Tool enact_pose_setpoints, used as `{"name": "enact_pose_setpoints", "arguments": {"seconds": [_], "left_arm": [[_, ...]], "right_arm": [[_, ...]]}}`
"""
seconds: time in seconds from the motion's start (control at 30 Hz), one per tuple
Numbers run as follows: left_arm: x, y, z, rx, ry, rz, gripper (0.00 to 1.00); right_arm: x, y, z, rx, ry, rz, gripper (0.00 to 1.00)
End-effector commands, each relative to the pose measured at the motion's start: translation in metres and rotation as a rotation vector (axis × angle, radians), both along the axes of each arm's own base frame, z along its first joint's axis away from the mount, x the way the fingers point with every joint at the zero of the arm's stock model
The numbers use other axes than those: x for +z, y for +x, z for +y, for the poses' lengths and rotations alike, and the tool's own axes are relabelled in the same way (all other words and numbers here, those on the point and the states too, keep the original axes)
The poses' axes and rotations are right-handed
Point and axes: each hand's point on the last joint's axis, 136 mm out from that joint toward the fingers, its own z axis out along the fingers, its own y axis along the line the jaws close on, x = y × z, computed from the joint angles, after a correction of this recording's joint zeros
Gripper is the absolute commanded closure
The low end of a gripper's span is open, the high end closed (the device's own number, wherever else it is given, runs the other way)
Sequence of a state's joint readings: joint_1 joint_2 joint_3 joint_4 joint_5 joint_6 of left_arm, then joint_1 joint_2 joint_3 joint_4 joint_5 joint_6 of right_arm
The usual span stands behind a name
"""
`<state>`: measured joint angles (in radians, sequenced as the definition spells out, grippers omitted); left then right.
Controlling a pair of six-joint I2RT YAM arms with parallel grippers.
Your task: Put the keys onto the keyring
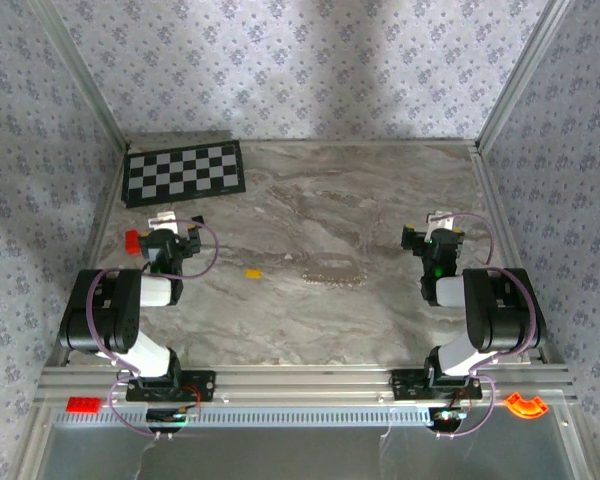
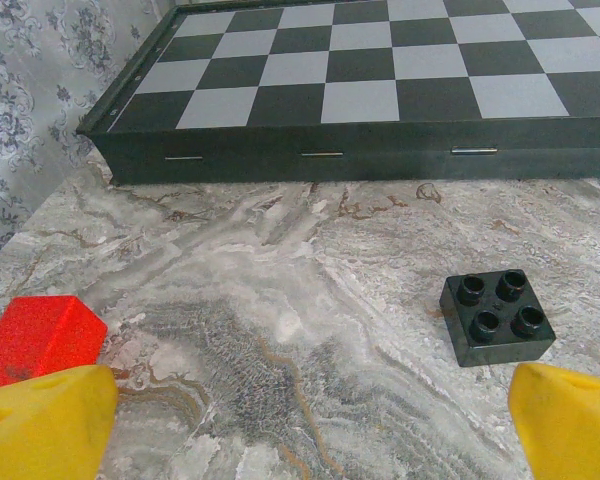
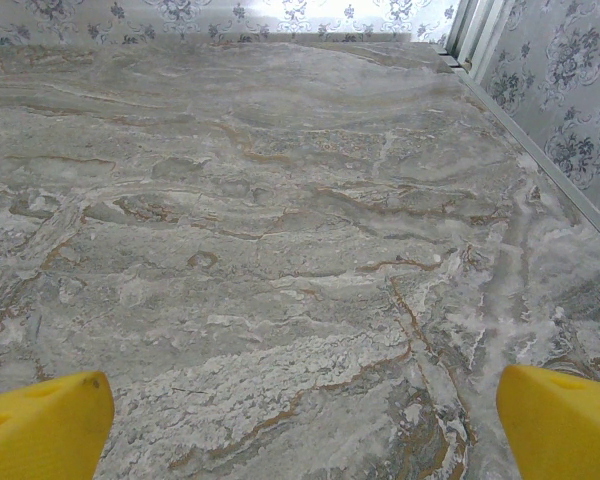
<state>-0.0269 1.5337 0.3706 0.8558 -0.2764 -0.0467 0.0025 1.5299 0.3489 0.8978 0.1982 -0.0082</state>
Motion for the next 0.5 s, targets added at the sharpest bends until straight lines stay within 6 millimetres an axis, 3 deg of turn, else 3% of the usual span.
{"name": "enact_pose_setpoints", "arguments": {"seconds": [0.0, 0.47], "left_arm": [[0.0079, 0.0065, -0.0002, 0.001, -0.017, -0.027, 0.00], [0.0102, 0.0075, -0.0020, -0.008, -0.019, -0.018, 0.00]], "right_arm": [[0.0013, 0.0032, -0.0007, -0.011, 0.005, -0.005, 0.00], [0.0099, 0.0059, 0.0038, 0.017, -0.001, 0.002, 0.00]]}}
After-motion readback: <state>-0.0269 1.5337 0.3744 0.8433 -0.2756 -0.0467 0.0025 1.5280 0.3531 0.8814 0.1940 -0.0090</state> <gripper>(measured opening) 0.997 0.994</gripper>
